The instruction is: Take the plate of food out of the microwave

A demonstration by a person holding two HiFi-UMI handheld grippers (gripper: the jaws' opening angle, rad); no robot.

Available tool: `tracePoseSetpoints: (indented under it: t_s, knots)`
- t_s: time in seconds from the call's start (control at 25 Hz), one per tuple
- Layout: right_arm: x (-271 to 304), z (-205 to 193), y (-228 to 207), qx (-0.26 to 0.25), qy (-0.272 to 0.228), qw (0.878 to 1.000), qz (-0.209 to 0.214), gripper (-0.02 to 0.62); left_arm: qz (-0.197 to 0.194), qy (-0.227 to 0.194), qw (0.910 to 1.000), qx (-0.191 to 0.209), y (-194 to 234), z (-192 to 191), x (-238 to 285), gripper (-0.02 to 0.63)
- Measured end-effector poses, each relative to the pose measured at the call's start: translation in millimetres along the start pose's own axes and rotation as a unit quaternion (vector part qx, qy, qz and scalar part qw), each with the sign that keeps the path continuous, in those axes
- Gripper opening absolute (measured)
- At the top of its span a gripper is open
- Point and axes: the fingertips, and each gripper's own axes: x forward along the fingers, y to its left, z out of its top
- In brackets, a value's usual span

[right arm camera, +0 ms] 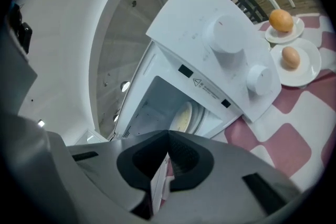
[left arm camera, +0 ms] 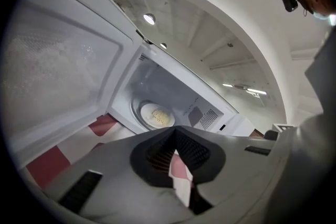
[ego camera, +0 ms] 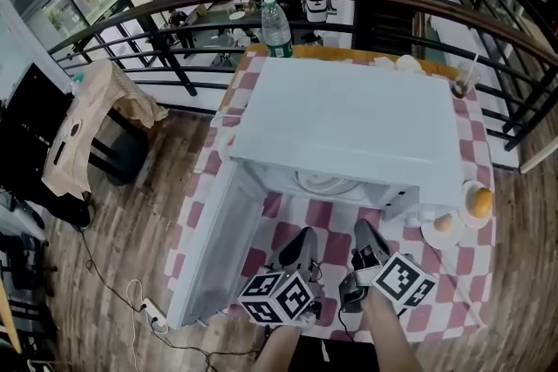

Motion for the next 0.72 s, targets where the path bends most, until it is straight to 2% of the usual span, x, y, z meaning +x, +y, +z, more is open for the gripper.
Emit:
tracePoseSetpoints:
  t_s: [0.12,0.28,0.52,0.72]
  knots:
    - [9.7,1.7,-5.4,0.033,-0.001,0.999,-0.001,-0.011,-0.021,0.020,0.9994,-0.017,0.1,-3.4,15.9,0.005]
    - [22.2,5.0,-8.8,0.067,-0.008,0.998,-0.006,-0.011,-0.050,0.047,0.9957,-0.062,3.8,-8.7,30.7,0.002]
    - [37.5,2.9,-13.0,0.077,-0.003,0.997,-0.017,0.018,-0.089,0.086,0.9807,-0.152,12.8,-18.8,43.7,0.002]
    - [49.1,2.6,-20.1,0.087,-0.006,0.996,-0.028,0.038,-0.075,0.098,0.9794,-0.160,26.2,-21.8,53.5,0.002]
